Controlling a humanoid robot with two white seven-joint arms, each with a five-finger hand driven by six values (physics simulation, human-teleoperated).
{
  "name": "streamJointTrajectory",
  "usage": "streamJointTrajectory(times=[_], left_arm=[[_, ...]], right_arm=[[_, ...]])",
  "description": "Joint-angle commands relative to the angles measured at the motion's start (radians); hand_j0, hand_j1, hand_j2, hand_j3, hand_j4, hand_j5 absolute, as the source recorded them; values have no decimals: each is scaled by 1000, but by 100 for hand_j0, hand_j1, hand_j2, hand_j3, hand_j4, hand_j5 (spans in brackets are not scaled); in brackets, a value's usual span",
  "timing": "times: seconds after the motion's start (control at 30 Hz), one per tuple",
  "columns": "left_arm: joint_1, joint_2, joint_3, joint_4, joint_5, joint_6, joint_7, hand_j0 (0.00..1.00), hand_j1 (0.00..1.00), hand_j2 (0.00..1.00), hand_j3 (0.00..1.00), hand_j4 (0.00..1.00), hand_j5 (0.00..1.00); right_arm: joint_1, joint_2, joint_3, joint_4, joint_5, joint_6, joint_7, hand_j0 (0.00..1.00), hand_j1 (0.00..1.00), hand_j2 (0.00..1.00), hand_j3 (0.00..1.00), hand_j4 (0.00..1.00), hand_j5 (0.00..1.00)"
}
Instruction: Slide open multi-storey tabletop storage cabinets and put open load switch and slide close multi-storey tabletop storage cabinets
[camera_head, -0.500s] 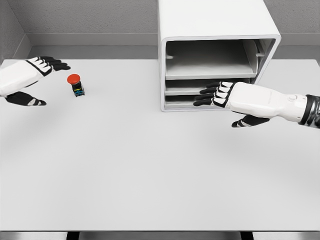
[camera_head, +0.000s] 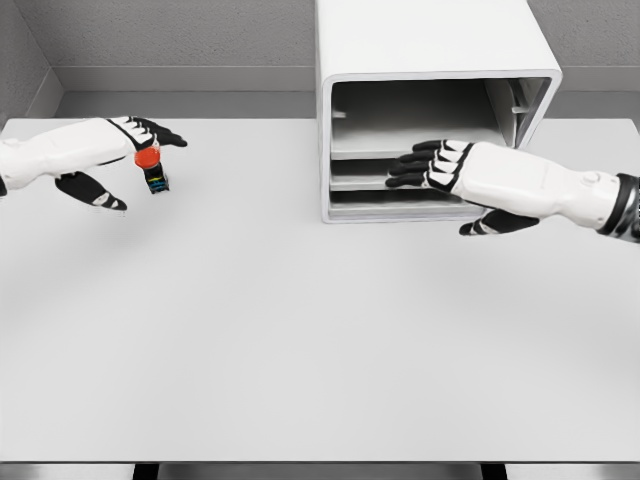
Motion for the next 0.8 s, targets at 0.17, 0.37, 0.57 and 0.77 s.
streamJointTrajectory(times=[0.17,0.37,0.57,0.77], left_arm=[[-17,-53,3,89,23,1,-12,100,100,100,100,100,100],[-23,-127,-1,208,-14,1,-12,100,100,100,100,100,100],[-34,-199,-9,318,-34,1,-12,100,100,100,100,100,100],[-37,-222,-12,382,-37,1,-14,100,100,100,100,100,100]], right_arm=[[-69,79,44,87,-5,0,-3,100,100,100,100,100,100],[-121,76,144,107,-17,0,1,100,100,100,100,100,100],[-141,173,141,303,-28,0,0,100,100,100,100,100,100],[-155,214,141,383,-48,0,20,100,100,100,100,100,100]])
